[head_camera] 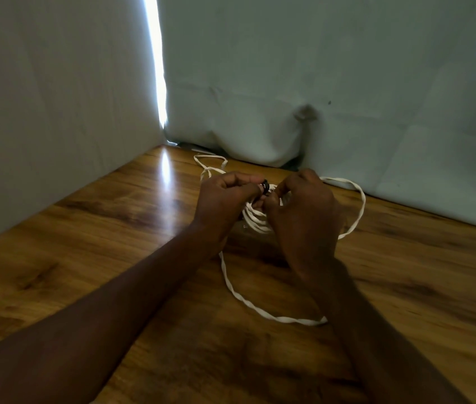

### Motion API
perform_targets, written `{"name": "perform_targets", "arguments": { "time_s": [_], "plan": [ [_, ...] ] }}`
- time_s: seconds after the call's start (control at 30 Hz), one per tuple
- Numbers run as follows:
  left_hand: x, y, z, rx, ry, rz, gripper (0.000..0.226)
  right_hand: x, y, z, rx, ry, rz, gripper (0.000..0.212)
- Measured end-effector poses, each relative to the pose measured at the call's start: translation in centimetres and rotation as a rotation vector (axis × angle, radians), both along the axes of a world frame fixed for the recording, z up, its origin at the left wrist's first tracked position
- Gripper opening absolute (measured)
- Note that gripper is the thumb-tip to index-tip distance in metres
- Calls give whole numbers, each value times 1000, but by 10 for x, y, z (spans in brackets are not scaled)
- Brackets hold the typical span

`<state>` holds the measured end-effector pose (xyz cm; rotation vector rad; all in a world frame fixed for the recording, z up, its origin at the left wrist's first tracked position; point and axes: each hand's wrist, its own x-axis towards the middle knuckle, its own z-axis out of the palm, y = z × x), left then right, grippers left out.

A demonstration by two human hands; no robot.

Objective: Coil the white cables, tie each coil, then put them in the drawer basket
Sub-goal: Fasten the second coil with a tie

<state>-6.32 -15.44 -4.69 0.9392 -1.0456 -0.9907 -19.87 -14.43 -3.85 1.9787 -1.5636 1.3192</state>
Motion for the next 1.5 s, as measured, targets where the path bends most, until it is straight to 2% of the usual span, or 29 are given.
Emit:
{"name": "perform_targets", "arguments": {
  "time_s": [0.17, 0.27, 0.43, 0.57, 0.87, 0.97, 1.1, 1.23, 1.5],
  "plan": [
    [-1, 2, 0, -75, -105, 31, 19, -3, -1, 2, 11, 56, -27, 9],
    [-1, 2, -1, -79, -106, 45, 17, -2, 1, 2, 11, 41, -12, 8],
    [0, -1, -2, -43, -73, 68, 14, 0, -2, -3, 87, -142, 103, 10],
    [-1, 1, 0, -15, -21, 55, 16, -2, -5, -3, 160, -217, 82, 10],
    [-7, -2, -4, -131, -158, 37, 24, -5, -10, -4, 236, -357, 82, 12],
    [-6, -1, -3, -134, -164, 20, 24, -4, -5, -1, 173, -316, 36, 12],
    [-5, 1, -2, -116, -122, -19, 25, 2, 3, -2, 45, -128, -75, 11],
    [-5, 5, 0, -114, -94, -34, 25, 3, 4, -1, 1, -20, -119, 10],
    [-4, 8, 3, -47, -12, -43, 26, 3, 3, -3, -17, -53, -25, 13]
  ]
}}
